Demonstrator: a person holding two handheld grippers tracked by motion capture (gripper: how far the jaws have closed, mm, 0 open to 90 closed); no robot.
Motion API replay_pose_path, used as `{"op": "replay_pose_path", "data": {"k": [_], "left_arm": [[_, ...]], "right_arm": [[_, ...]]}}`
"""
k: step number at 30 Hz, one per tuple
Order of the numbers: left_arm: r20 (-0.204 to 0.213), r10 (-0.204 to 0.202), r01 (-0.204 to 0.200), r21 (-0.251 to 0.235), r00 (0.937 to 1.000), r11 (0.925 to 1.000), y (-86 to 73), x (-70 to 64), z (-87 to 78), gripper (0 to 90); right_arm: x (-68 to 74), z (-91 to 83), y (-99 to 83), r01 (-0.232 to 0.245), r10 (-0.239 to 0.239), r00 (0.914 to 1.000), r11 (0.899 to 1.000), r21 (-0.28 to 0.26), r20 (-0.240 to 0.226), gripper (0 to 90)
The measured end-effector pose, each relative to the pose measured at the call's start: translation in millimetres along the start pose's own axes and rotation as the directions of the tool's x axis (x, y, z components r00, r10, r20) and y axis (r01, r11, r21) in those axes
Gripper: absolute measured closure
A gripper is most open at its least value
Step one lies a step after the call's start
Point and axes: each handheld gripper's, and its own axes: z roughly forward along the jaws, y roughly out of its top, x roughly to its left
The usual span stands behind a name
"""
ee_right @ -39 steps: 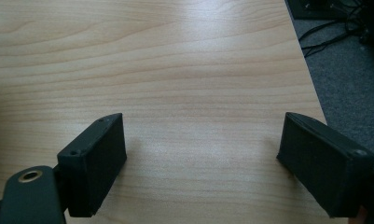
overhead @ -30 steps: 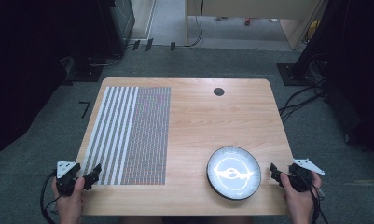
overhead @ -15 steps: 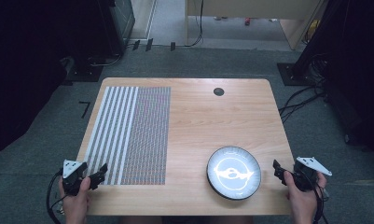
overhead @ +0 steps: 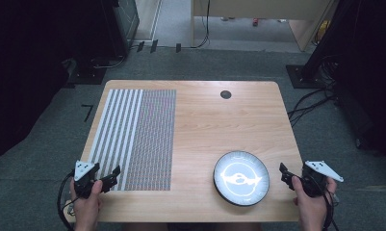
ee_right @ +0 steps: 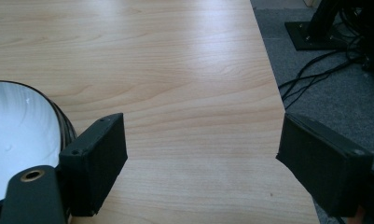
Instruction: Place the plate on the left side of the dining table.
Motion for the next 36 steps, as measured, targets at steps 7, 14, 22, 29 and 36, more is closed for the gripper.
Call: {"op": "replay_pose_path", "data": {"k": [7, 14, 22, 29, 36], "left_arm": [[0.024, 0.012, -0.012, 0.000, 0.9996, 0.9999, 5.2, -13.5, 2.6, 17.6], [0.055, 0.029, -0.028, -0.001, 0.9981, 0.9996, 10.7, -29.3, 7.1, 17.6], [0.093, 0.054, -0.054, -0.003, 0.9942, 0.9985, 16.9, -49.4, 14.4, 17.6], [0.133, 0.073, -0.073, -0.004, 0.9885, 0.9973, 21.7, -69.2, 20.7, 17.6], [0.185, 0.110, -0.109, -0.015, 0.9765, 0.9939, 29.6, -98.5, 25.6, 17.6]], "right_arm": [[6.5, -4.6, 4.3, 0.006, -0.007, 0.9997, 1.000, -0.017, -0.023, 14.9], [12.2, -7.0, 7.4, 0.002, -0.003, 0.9992, 1.000, -0.016, -0.039, 15.0], [13.3, -9.5, 9.0, -0.001, 0.000, 0.9989, 1.000, -0.025, -0.046, 15.3], [17.3, -9.7, 9.5, -0.002, 0.000, 0.9980, 1.000, -0.023, -0.063, 15.4], [21.2, -10.7, 10.0, 0.001, -0.003, 0.9973, 1.000, -0.024, -0.074, 15.5]]}}
